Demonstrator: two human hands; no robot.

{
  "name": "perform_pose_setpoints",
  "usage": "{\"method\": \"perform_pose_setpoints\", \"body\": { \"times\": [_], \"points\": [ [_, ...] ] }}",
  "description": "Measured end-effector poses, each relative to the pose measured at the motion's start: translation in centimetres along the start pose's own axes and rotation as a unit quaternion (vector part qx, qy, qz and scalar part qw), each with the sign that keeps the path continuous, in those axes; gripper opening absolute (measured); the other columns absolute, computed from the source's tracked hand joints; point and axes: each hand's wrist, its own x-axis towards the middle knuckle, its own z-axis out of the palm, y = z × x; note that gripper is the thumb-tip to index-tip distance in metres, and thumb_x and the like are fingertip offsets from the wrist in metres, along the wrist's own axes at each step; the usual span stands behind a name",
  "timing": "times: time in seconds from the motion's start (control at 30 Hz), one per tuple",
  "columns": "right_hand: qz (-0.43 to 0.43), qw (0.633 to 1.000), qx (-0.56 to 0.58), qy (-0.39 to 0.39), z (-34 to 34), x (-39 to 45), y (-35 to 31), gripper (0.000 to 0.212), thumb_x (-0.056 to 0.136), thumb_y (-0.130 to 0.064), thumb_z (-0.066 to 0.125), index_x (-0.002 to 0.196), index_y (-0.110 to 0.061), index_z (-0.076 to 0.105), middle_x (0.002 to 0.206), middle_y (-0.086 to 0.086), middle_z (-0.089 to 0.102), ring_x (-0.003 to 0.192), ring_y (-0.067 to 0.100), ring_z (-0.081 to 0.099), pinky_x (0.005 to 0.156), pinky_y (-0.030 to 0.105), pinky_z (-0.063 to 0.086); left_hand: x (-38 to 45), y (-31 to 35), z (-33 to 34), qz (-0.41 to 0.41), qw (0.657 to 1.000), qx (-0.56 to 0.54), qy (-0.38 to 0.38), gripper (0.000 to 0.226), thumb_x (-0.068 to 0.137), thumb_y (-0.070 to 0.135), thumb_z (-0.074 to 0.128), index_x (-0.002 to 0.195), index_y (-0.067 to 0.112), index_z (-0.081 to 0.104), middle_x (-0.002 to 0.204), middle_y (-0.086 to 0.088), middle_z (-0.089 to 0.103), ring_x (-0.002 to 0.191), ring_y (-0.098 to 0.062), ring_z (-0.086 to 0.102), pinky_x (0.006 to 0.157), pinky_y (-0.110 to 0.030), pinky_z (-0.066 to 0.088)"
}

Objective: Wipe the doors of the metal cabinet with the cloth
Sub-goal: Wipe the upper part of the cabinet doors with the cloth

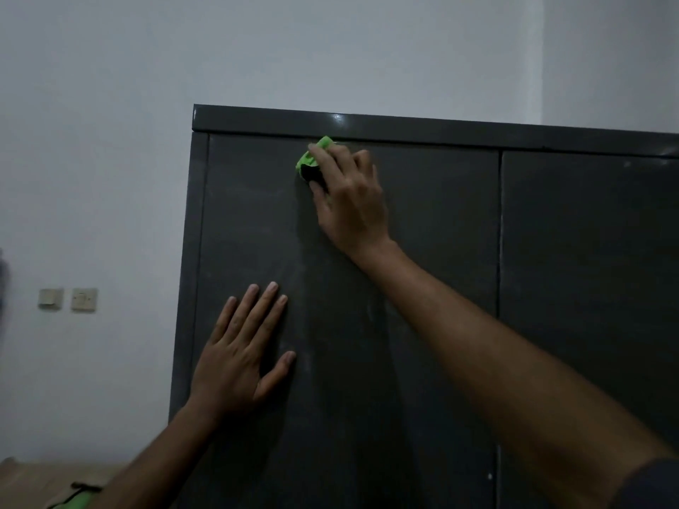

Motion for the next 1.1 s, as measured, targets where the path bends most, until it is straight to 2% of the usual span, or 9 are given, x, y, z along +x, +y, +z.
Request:
{"method": "perform_pose_setpoints", "body": {
  "times": [0.17, 0.37, 0.53, 0.7, 0.77, 0.87, 0.93, 1.03, 1.1],
  "points": [
    [-0.342, 0.935, 0.007, -0.096, 0.6, -1.1, -0.8, 0.025, 0.094, -0.024, 0.062, 0.117, -0.016, 0.069, 0.126, 0.01, 0.064, 0.1, 0.031, 0.061, 0.08, 0.041, 0.05, 0.0, 0.0, -0.1, 0.004, 1.0, 0.0, -0.003, 0.077, 0.098, 0.059, 0.033, 0.159, 0.013, 0.024, 0.169, -0.007, 0.011, 0.156, -0.027, 0.012, 0.127, -0.046, 0.008],
    [-0.073, 0.997, 0.01, -0.008, 1.7, 1.7, -2.2, 0.025, 0.093, -0.023, 0.06, 0.116, -0.02, 0.07, 0.127, 0.004, 0.062, 0.104, 0.032, 0.055, 0.083, 0.044, 0.048, 0.1, 0.0, -0.3, 0.005, 1.0, -0.006, 0.002, 0.077, 0.099, 0.059, 0.034, 0.159, 0.013, 0.023, 0.169, -0.007, 0.013, 0.156, -0.027, 0.013, 0.126, -0.048, 0.011],
    [-0.397, 0.906, -0.004, -0.148, 2.1, 1.8, -3.1, 0.03, 0.098, -0.029, 0.055, 0.125, -0.023, 0.065, 0.135, 0.005, 0.058, 0.108, 0.026, 0.056, 0.086, 0.037, 0.047, 0.1, 0.1, -0.2, 0.006, 1.0, -0.028, 0.009, 0.077, 0.098, 0.058, 0.037, 0.159, 0.013, 0.025, 0.169, -0.006, 0.012, 0.156, -0.029, 0.014, 0.126, -0.048, 0.01],
    [-0.109, 0.993, 0.013, -0.044, 3.1, 3.7, -4.8, 0.028, 0.097, -0.027, 0.055, 0.121, -0.026, 0.067, 0.132, -0.003, 0.059, 0.11, 0.027, 0.052, 0.088, 0.043, 0.045, 0.1, 0.0, -0.2, 0.008, 1.0, -0.016, 0.015, 0.078, 0.097, 0.057, 0.04, 0.159, 0.012, 0.026, 0.169, -0.007, 0.013, 0.156, -0.028, 0.014, 0.126, -0.047, 0.011],
    [-0.192, 0.979, 0.015, -0.072, 4.3, 2.3, -7.3, 0.032, 0.096, -0.024, 0.054, 0.125, -0.029, 0.064, 0.137, -0.002, 0.056, 0.112, 0.026, 0.051, 0.088, 0.041, 0.045, 0.1, 0.0, -0.1, 0.011, 1.0, -0.023, 0.013, 0.077, 0.097, 0.056, 0.04, 0.159, 0.012, 0.026, 0.169, -0.008, 0.014, 0.155, -0.029, 0.015, 0.126, -0.048, 0.012],
    [-0.401, 0.903, -0.015, -0.156, 4.6, 2.3, -7.7, 0.036, 0.098, -0.028, 0.053, 0.133, -0.029, 0.058, 0.143, -0.002, 0.052, 0.115, 0.021, 0.05, 0.091, 0.032, 0.041, 0.1, 0.0, 0.0, 0.007, 1.0, -0.012, 0.002, 0.077, 0.098, 0.058, 0.037, 0.159, 0.012, 0.025, 0.169, -0.008, 0.013, 0.156, -0.028, 0.014, 0.125, -0.048, 0.012],
    [-0.355, 0.926, -0.019, -0.131, 4.5, 4.4, -6.9, 0.033, 0.098, -0.029, 0.053, 0.131, -0.029, 0.06, 0.141, -0.004, 0.053, 0.115, 0.021, 0.051, 0.09, 0.033, 0.041, 0.1, -0.1, 0.0, 0.007, 1.0, -0.004, 0.0, 0.078, 0.097, 0.058, 0.037, 0.159, 0.013, 0.024, 0.169, -0.008, 0.012, 0.156, -0.028, 0.013, 0.126, -0.047, 0.011],
    [-0.112, 0.991, 0.035, -0.06, 4.5, 5.7, -7.4, 0.028, 0.098, -0.026, 0.055, 0.124, -0.029, 0.066, 0.135, -0.007, 0.057, 0.111, 0.024, 0.049, 0.09, 0.037, 0.044, 0.0, -0.2, 0.0, 0.008, 1.0, -0.012, 0.002, 0.078, 0.098, 0.059, 0.037, 0.16, 0.014, 0.022, 0.169, -0.008, 0.012, 0.156, -0.029, 0.013, 0.126, -0.047, 0.011],
    [-0.141, 0.987, 0.032, -0.064, 5.2, 4.5, -9.0, 0.029, 0.098, -0.027, 0.053, 0.123, -0.033, 0.065, 0.137, -0.009, 0.054, 0.113, 0.022, 0.048, 0.09, 0.036, 0.043, 0.0, -0.1, 0.1, 0.01, 1.0, -0.02, 0.001, 0.077, 0.099, 0.058, 0.036, 0.16, 0.013, 0.022, 0.169, -0.008, 0.012, 0.156, -0.029, 0.013, 0.126, -0.047, 0.01]
  ]
}}
